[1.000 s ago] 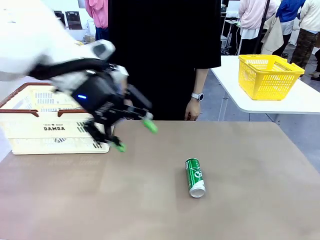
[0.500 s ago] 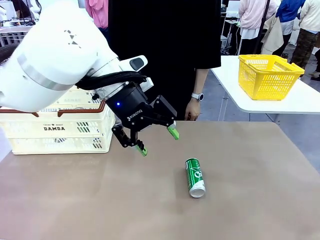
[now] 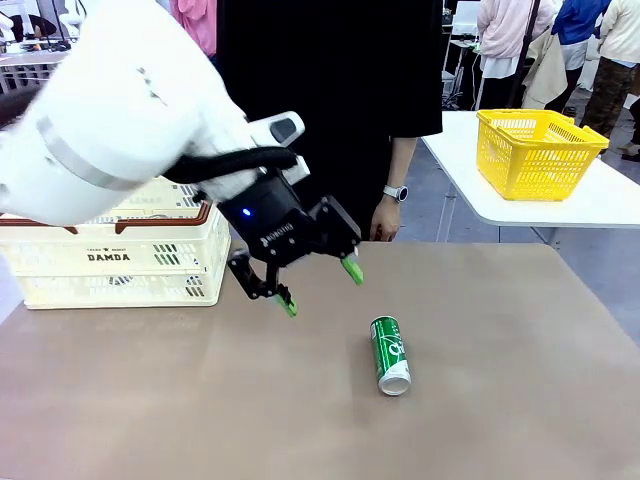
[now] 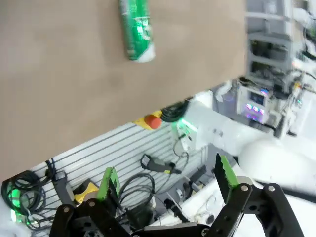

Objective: Place the drinks into the Shopping basket.
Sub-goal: Pick up one drink and place it into the Shopping basket.

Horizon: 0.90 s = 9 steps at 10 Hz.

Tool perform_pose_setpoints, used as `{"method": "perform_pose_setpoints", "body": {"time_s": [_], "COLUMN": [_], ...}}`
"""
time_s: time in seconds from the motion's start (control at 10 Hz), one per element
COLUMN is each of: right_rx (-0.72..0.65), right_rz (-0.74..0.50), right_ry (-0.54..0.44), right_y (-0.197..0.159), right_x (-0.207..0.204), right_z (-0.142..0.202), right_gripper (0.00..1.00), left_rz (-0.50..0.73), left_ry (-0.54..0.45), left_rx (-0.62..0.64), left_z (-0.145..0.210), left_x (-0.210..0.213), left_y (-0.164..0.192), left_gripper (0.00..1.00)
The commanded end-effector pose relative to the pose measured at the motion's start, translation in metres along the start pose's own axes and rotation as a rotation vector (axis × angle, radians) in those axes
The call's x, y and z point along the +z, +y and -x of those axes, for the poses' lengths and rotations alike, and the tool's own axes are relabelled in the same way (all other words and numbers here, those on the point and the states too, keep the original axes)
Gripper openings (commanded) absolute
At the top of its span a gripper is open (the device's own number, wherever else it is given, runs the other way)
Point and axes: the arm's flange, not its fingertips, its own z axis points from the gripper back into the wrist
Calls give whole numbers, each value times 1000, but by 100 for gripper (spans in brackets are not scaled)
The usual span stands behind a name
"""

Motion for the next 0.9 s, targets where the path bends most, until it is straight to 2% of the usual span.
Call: {"method": "perform_pose_setpoints", "body": {"time_s": [0.0,0.2,0.3,0.6,0.8], "right_rx": [-12,-12,-12,-12,-12], "right_rz": [1,1,1,1,1], "right_ry": [2,2,2,2,2], "right_y": [4,4,4,4,4], "right_x": [-1,-1,-1,-1,-1], "right_z": [3,3,3,3,3], "right_gripper": [100,100,100,100,100], "left_rz": [-218,-372,-412,-483,-494], "left_ry": [17,-23,-24,-112,-138], "left_rx": [166,266,268,295,188], "left_z": [-19,-43,-54,-79,-86], "left_x": [-48,-103,-123,-161,-179], "left_y": [-38,-68,-80,-96,-101], "left_gripper": [100,100,100,100,100]}}
